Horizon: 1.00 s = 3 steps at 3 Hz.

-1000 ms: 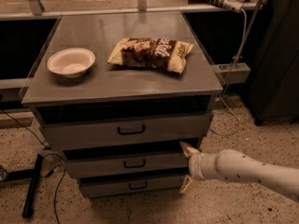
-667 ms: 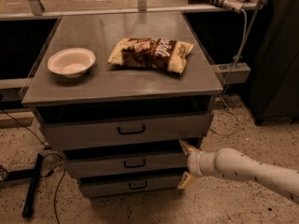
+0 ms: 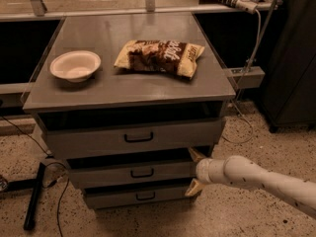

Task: Open middle drawer

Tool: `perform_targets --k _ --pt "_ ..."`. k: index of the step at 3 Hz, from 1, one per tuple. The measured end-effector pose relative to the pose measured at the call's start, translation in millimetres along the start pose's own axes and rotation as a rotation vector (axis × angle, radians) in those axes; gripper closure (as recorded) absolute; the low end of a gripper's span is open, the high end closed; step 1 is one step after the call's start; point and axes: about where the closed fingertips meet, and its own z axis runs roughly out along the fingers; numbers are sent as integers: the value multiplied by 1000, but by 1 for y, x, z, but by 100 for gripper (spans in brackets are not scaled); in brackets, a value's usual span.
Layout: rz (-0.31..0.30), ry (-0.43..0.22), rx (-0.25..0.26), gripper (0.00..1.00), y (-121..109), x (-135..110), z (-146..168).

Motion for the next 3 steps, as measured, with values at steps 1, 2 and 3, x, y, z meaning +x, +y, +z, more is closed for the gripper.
perform_targets --k 1,2,3 --pt "-3 -12 -15 0 -2 5 13" --pt "-23 -25 -51 0 -5 9 28" --pt "-32 -48 -98 0 -13 14 47"
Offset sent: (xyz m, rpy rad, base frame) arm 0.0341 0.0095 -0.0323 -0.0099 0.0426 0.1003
